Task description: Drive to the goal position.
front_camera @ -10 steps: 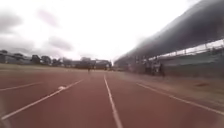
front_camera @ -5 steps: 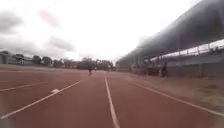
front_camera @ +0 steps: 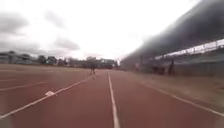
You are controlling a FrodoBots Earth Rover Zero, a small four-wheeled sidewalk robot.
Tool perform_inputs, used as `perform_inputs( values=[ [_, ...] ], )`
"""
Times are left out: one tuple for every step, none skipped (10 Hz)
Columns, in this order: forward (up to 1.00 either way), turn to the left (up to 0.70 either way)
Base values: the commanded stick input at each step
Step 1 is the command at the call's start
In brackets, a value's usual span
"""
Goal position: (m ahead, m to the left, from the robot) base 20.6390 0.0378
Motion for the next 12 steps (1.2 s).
perform_inputs(
  values=[
    [0.85, 0.0],
    [0.85, 0.0],
    [0.85, 0.0],
    [0.85, 0.0],
    [0.85, 0.0],
    [0.85, 0.0],
    [0.85, 0.0],
    [0.85, 0.0],
    [0.85, 0.0],
    [0.85, 0.0],
    [0.85, 0.0],
    [0.85, 0.0]
  ],
)
